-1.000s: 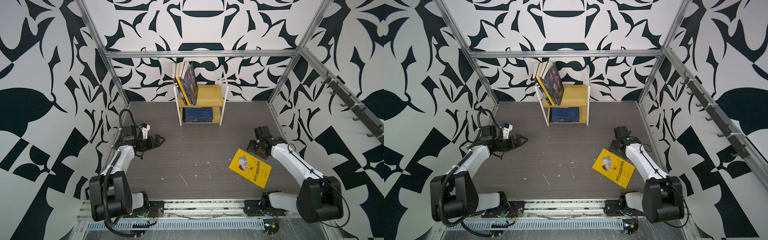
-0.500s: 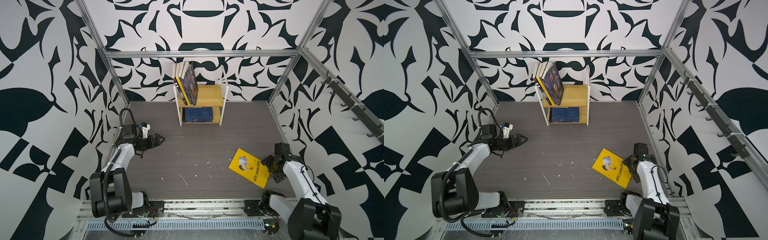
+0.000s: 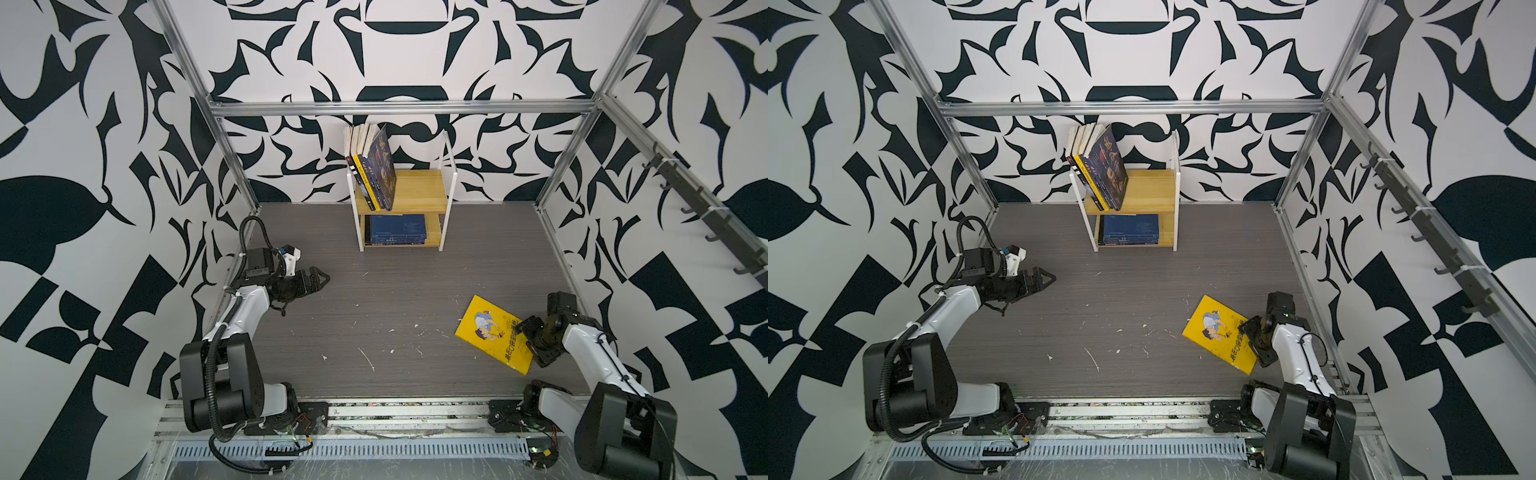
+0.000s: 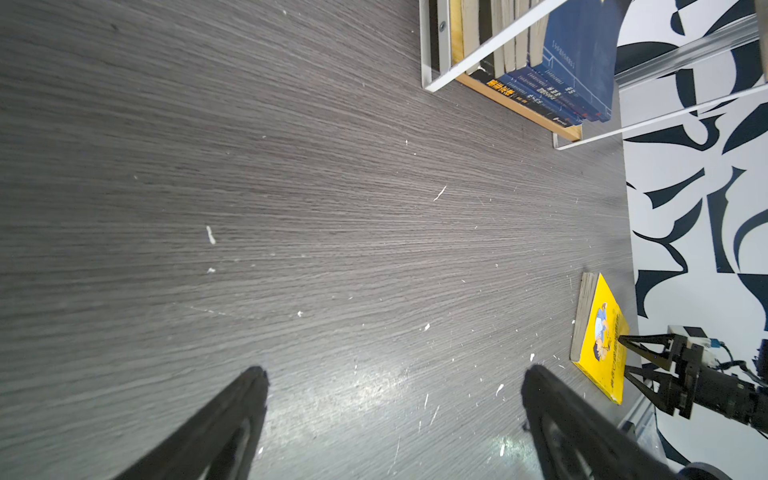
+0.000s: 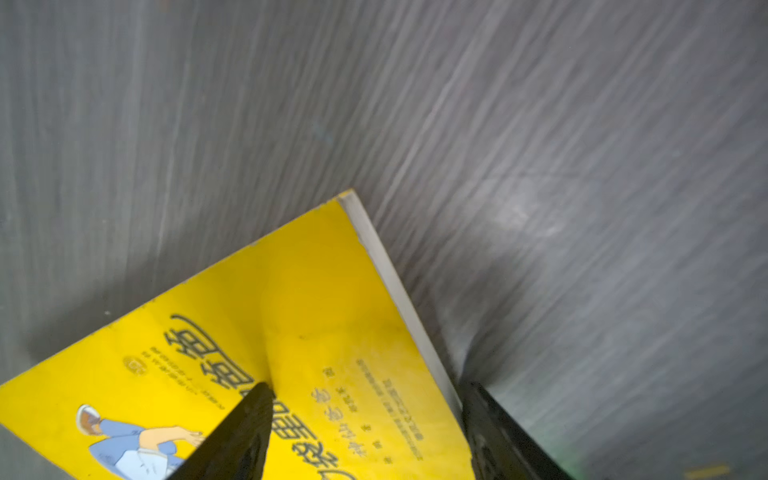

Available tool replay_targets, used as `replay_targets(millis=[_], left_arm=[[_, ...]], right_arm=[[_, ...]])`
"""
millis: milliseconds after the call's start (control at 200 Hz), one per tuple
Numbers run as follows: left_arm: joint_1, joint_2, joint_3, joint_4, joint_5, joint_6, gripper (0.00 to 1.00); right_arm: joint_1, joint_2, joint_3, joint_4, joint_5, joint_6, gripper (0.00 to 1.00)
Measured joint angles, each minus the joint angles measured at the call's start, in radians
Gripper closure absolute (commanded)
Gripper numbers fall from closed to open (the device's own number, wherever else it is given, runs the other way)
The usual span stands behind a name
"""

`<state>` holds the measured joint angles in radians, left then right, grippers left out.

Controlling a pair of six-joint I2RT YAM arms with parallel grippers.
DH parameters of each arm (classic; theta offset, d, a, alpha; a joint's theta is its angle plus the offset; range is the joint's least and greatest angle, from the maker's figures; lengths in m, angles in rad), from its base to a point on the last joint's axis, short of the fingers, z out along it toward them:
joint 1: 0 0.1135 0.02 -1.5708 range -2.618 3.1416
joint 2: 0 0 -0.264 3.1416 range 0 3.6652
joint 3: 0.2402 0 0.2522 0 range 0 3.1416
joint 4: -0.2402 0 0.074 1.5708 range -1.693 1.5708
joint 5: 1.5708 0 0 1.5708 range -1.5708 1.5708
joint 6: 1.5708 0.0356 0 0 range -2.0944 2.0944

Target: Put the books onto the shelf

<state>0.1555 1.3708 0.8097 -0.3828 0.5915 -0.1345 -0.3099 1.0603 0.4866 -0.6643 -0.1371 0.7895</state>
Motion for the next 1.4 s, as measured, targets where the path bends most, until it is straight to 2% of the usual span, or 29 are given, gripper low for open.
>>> replay_targets(millis=[145,370,955,1400], left_arm=[[-0.022,0.019,0.008,-0.001,0.001,-0.004,0.00],[-0.052,0.060,0.040,0.000,0.017,-0.018,0.00],[-0.205,0.201,0.129,-0.004,0.060,-0.146,0.01],[-0.273,0.347,0.188,-0.001,0.084,-0.257,0.07]], right_arm=[[0.018,0.024,0.000,0.046,-0.041,-0.013,0.30],[0.206,0.078,0.011,0.141,-0.047,-0.010,0.30],[0.528,0.367,0.150,0.476,0.006,-0.034,0.35],[0.836,0.586,0.281,0.722,0.074,0.082,0.36]])
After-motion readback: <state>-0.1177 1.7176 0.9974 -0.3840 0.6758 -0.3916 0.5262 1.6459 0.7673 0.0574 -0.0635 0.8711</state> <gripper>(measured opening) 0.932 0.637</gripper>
